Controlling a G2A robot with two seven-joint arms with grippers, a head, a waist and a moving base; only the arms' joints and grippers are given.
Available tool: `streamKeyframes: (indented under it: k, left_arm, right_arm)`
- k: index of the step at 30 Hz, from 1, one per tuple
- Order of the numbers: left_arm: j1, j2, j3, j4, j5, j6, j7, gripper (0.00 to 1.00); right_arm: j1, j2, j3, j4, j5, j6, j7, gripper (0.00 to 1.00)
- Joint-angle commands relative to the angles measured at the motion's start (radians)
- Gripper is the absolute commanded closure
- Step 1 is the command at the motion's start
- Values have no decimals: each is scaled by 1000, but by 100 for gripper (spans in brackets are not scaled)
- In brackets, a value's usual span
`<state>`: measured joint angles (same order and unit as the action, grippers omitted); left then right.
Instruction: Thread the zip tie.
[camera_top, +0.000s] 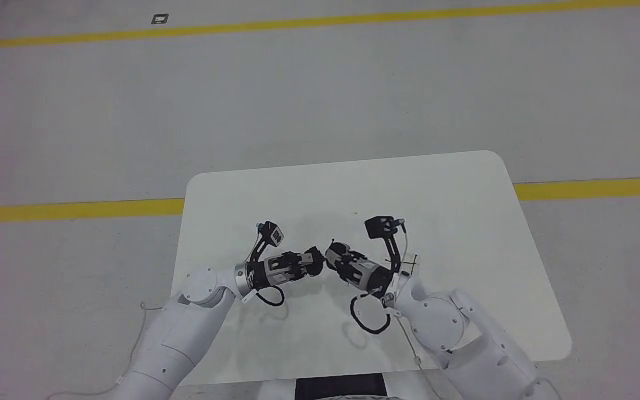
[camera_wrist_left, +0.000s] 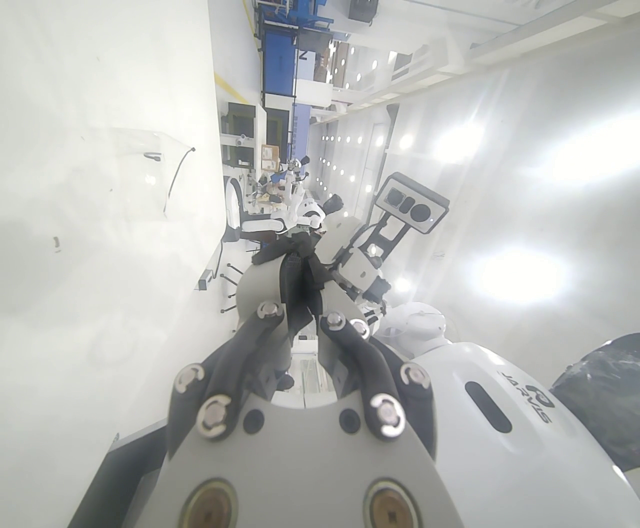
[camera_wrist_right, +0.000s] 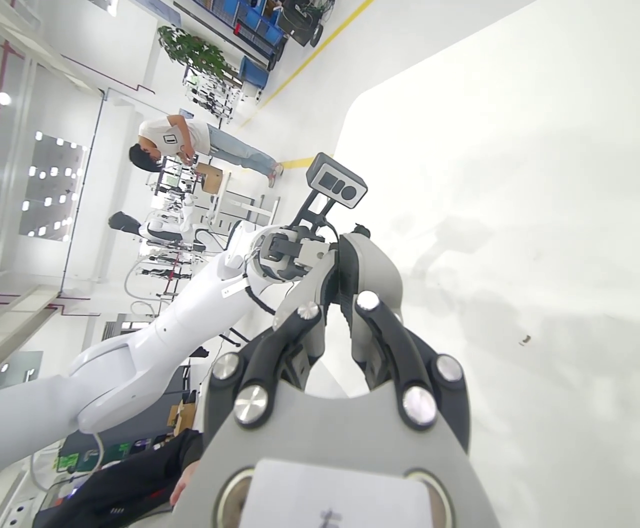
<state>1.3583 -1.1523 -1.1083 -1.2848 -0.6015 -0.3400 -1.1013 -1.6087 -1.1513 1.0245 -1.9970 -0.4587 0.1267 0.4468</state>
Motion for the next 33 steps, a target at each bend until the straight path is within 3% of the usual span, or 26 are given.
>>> streamKeyframes:
  k: [1,33]
  left_arm:
    - [0,0,0,0,0,0,0,100]
    - [0,0,0,0,0,0,0,100]
  right_arm:
    - [0,-1,-1,3,-1,6,-2,100]
    - [4,-3,-4,28,-11,28,44,100]
